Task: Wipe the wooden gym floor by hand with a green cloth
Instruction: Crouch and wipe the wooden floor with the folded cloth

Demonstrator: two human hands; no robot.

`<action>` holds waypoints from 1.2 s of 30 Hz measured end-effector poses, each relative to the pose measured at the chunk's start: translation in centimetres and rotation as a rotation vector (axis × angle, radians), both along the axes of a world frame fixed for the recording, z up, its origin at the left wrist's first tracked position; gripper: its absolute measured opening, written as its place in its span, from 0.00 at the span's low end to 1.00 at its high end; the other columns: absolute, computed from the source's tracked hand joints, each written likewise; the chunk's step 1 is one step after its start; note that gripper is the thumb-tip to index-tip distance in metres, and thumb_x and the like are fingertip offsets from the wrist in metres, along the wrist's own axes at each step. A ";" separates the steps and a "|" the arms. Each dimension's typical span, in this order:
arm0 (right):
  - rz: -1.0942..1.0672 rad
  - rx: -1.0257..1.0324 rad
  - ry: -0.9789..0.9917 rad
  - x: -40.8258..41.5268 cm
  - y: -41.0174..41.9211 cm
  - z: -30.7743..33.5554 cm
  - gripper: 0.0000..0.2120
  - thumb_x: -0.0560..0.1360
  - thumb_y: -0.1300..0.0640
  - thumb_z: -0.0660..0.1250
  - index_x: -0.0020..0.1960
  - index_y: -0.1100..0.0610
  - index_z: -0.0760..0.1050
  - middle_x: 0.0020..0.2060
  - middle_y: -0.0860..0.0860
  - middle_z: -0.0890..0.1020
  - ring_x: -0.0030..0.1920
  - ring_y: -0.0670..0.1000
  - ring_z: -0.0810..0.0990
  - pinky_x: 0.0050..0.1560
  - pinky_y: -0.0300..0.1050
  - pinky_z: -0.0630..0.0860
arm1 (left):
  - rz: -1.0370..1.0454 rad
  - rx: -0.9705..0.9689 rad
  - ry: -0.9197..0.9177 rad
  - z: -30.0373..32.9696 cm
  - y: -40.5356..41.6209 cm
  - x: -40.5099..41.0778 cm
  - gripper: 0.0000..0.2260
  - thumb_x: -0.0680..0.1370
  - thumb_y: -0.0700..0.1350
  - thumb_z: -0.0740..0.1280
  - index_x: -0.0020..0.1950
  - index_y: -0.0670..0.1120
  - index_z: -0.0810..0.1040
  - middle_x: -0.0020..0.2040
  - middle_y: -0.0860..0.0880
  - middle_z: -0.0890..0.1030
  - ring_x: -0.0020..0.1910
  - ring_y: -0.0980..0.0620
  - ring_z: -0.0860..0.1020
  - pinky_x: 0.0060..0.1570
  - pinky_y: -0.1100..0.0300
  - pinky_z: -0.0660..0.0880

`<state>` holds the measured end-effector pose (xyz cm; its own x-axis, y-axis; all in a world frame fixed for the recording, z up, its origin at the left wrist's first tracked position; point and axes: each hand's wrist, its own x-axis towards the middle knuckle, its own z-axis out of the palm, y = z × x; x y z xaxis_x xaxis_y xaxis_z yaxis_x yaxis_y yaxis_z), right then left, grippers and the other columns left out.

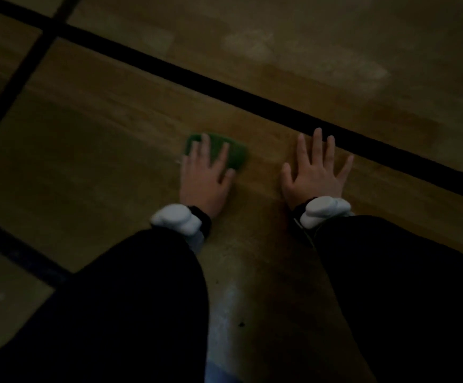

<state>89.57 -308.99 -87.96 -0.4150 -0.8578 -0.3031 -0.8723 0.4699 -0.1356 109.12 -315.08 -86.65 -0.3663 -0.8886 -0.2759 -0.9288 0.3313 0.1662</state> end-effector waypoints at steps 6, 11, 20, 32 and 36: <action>-0.010 -0.007 0.027 0.1 0.2 0.4 0.30 0.79 0.40 0.44 0.78 0.46 0.42 0.77 0.48 0.40 0.77 0.54 0.38 0.72 0.64 0.36 | -0.277 0.058 0.079 -0.6 8.3 2.2 0.28 0.76 0.62 0.44 0.75 0.58 0.47 0.78 0.48 0.44 0.77 0.46 0.45 0.71 0.50 0.40; 0.002 0.087 -0.016 -0.2 0.0 1.5 0.30 0.80 0.40 0.46 0.78 0.45 0.40 0.77 0.48 0.37 0.77 0.53 0.37 0.73 0.62 0.36 | 0.091 0.057 0.070 -0.4 8.0 12.4 0.30 0.76 0.62 0.45 0.77 0.55 0.50 0.79 0.46 0.46 0.77 0.43 0.47 0.73 0.48 0.43; 0.160 0.089 -0.042 4.6 4.8 4.4 0.33 0.80 0.40 0.51 0.78 0.50 0.41 0.77 0.51 0.40 0.77 0.54 0.39 0.75 0.57 0.40 | 0.311 0.084 -0.092 0.1 7.2 17.4 0.26 0.82 0.55 0.51 0.78 0.51 0.49 0.78 0.41 0.43 0.76 0.39 0.47 0.73 0.43 0.48; 0.326 0.035 -0.132 11.8 9.2 5.5 0.31 0.81 0.44 0.48 0.78 0.52 0.40 0.77 0.51 0.38 0.76 0.52 0.37 0.76 0.54 0.39 | -0.331 0.089 -0.072 0.0 24.9 10.3 0.23 0.77 0.60 0.51 0.72 0.57 0.64 0.73 0.46 0.67 0.71 0.43 0.67 0.70 0.47 0.60; 0.316 0.043 -0.145 11.9 10.7 5.5 0.30 0.81 0.44 0.48 0.78 0.52 0.40 0.77 0.51 0.38 0.76 0.52 0.37 0.75 0.54 0.39 | -0.222 0.088 -0.057 0.1 22.8 12.4 0.25 0.77 0.59 0.50 0.75 0.58 0.56 0.76 0.47 0.53 0.74 0.44 0.57 0.69 0.45 0.55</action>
